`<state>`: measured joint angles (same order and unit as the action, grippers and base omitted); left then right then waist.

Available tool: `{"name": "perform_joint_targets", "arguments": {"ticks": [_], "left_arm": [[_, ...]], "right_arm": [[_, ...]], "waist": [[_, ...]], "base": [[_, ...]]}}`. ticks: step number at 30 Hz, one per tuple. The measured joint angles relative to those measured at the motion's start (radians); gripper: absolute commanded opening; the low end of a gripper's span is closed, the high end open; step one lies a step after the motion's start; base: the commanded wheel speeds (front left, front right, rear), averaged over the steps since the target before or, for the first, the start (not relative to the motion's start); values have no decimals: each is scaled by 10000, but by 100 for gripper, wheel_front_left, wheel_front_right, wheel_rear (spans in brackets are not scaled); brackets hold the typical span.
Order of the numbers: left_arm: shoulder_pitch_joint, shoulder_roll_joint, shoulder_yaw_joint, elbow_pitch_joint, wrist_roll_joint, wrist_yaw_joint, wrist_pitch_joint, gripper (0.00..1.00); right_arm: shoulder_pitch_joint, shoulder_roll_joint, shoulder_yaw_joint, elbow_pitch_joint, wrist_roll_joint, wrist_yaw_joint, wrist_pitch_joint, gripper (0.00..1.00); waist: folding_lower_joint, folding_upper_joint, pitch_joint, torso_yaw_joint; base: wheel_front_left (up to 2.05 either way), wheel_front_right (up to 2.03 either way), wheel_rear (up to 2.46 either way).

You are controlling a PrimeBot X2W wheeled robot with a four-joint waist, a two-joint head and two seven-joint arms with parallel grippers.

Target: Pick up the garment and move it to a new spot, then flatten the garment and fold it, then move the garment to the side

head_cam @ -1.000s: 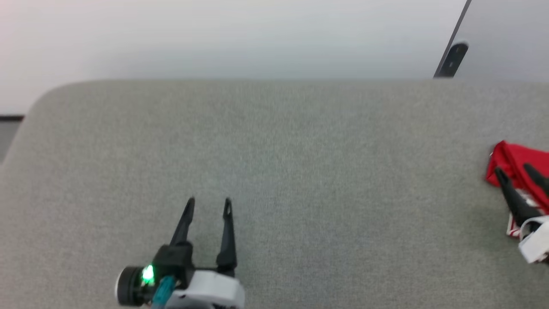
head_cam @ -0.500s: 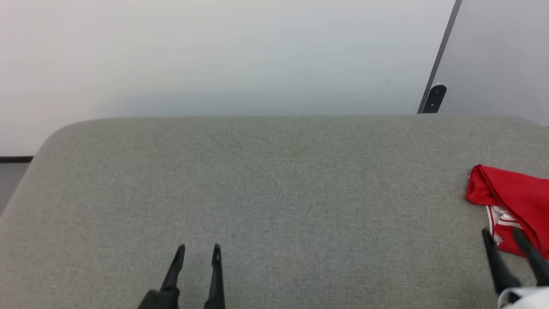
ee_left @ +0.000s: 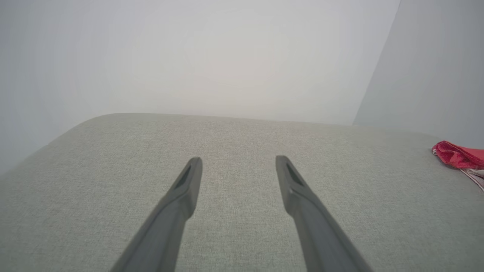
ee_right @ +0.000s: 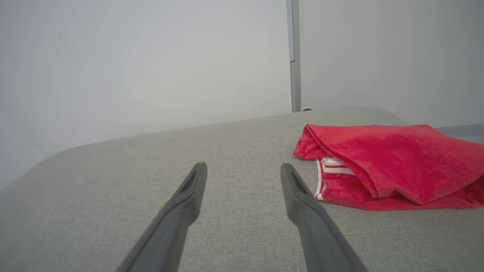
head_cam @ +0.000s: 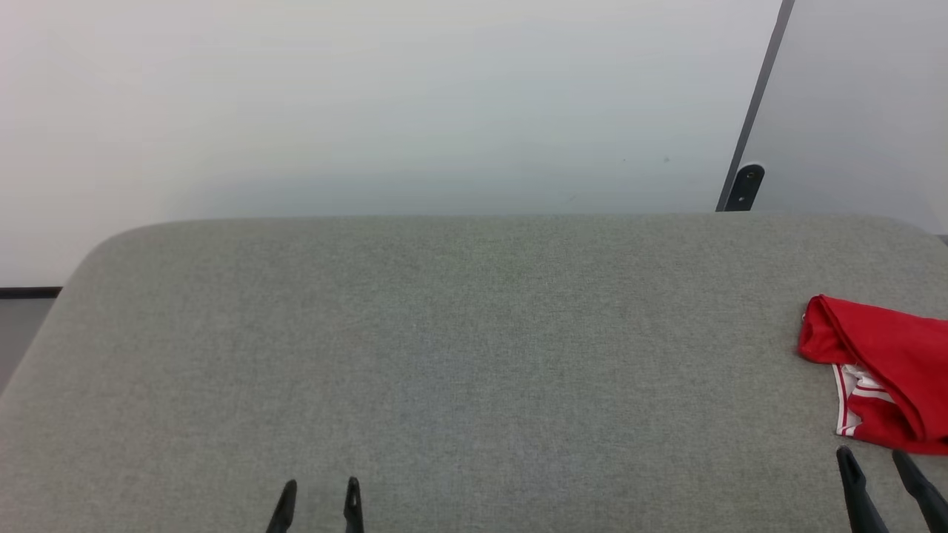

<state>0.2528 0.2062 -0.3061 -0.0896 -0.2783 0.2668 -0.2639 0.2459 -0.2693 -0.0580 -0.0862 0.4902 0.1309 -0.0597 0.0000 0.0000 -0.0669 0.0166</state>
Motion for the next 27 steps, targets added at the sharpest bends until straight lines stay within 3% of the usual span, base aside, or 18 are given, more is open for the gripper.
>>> {"name": "perform_joint_targets", "arguments": {"ticks": [10,27], "left_arm": [[205,-82,128,-186,215,-19,0,100],[147,-144,84,-86,581,58,0,100]], "right_arm": [[466,500,-389,-757,-242,0,468,100],[523,546,-428,-949,-238,0,560,100]], "waist": [[0,0,-20,-60],[0,0,100,0]], "base": [[0,0,0],[0,0,0]]}}
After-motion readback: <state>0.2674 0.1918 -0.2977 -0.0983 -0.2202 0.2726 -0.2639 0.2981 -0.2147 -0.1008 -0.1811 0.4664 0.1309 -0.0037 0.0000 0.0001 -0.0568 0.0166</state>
